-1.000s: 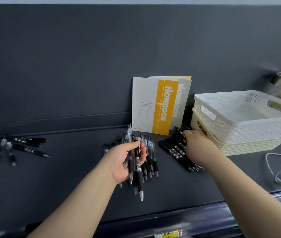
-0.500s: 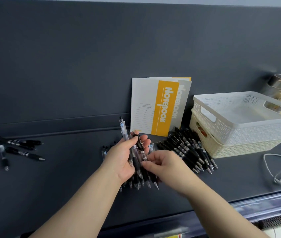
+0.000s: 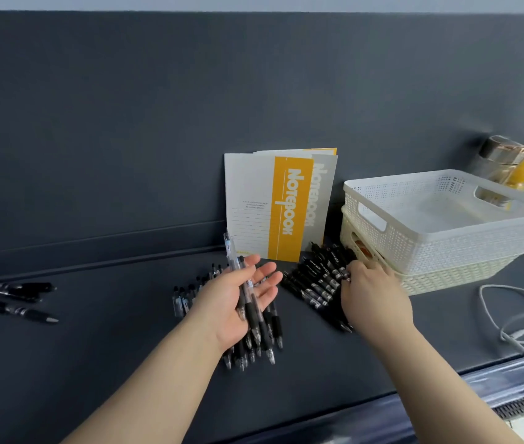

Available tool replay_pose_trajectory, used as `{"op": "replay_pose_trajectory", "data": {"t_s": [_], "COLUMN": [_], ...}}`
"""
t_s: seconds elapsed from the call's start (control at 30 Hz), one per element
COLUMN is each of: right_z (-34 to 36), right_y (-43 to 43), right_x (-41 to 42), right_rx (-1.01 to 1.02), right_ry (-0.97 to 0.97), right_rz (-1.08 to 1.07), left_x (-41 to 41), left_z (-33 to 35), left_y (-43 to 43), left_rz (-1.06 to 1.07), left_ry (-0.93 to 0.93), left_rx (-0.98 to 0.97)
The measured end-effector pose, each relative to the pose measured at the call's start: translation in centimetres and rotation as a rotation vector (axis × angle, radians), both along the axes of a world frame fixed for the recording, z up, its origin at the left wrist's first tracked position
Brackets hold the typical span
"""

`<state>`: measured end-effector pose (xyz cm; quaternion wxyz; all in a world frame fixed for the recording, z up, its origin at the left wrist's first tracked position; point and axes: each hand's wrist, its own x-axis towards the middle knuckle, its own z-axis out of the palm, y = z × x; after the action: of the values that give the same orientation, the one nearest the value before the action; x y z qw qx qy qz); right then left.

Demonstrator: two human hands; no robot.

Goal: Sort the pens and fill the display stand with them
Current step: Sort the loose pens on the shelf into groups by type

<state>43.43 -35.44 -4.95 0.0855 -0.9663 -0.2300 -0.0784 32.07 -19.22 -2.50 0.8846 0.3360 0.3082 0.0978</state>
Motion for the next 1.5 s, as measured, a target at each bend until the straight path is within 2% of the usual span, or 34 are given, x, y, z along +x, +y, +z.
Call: {"op": "replay_pose_trajectory", "data": {"t_s": [0.07, 0.1, 0.17, 0.27, 0.37, 0.5, 0.63, 0.73, 0.93, 1.03, 1.2, 1.33, 1.5], "right_z": [0.4, 0.8, 1.6, 1.5, 0.9, 0.4, -0.5, -1.1, -2.0, -2.2, -1.8, -0.9, -0.4], "right_y": [0.7, 1.3, 2.6, 4.2, 5.1, 6.3, 7.0, 7.3, 8.3, 8.6, 9.2, 10.1, 12.2], "right_x": [-1.0, -2.0, -4.4, -6.7, -7.4, -7.7, -7.0, -7.0, -6.6, -6.7, -7.1, -8.4, -11.2], "right_rx": [0.154, 0.286, 0.469, 0.617, 0.684, 0.649, 0.38, 0.284, 0.308, 0.329, 0.398, 0.398, 0.393], "right_ry": [-0.004, 0.054, 0.306, 0.649, 0.736, 0.632, 0.38, 0.322, 0.282, 0.274, 0.234, 0.266, 0.3], "right_rz": [0.12, 0.214, 0.372, 0.427, 0.466, 0.498, 0.539, 0.56, 0.573, 0.578, 0.589, 0.712, 0.813], "left_x": [0.3, 0.4, 0.5, 0.2, -0.7, -2.2, -3.1, -3.8, -4.8, -5.0, -5.5, -7.0, -10.4], "left_z": [0.0, 0.1, 0.3, 0.5, 0.5, 0.3, -0.9, -1.7, -3.1, -3.1, -3.1, -2.8, -3.0], "left_y": [-0.2, -0.4, -0.6, -0.6, -0.1, 0.5, 1.1, 1.1, 2.3, 1.7, 1.6, 3.3, 7.1], "left_rz": [-0.001, 0.001, 0.002, 0.046, 0.107, 0.167, 0.233, 0.211, 0.036, -0.068, -0.128, -0.077, -0.047], "left_ry": [-0.005, -0.011, -0.025, -0.009, 0.056, 0.129, 0.215, 0.281, 0.681, 0.712, 0.584, 0.457, 0.419], "left_rx": [0.0, 0.003, 0.014, 0.083, 0.194, 0.317, 0.527, 0.624, 1.013, 1.002, 0.957, 0.868, 0.856]}}
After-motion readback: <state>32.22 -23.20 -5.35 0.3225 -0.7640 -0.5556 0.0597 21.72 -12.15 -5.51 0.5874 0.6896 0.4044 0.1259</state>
